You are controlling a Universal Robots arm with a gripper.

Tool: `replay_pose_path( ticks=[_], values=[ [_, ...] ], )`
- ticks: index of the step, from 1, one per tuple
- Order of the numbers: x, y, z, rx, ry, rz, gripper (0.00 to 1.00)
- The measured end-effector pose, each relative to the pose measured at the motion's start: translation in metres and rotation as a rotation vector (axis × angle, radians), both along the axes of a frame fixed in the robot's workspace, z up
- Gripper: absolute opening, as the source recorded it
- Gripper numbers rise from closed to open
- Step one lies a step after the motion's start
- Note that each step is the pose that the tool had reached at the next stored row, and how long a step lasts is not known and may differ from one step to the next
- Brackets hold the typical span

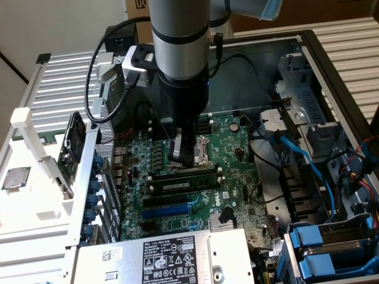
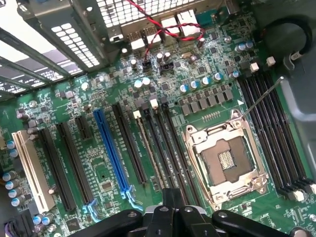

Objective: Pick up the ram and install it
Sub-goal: 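Press down the ram until it locks into place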

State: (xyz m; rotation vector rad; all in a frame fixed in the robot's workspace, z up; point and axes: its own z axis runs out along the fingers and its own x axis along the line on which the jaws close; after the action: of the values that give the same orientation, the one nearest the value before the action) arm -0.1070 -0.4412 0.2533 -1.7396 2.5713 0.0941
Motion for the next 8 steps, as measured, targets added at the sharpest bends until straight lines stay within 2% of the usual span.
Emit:
replay_pose_path(
  ticks=[8],
  values=[
    [0.0000,0.0000,0.0000,0.0000,0.0001,-0.130,0.10]
  ],
)
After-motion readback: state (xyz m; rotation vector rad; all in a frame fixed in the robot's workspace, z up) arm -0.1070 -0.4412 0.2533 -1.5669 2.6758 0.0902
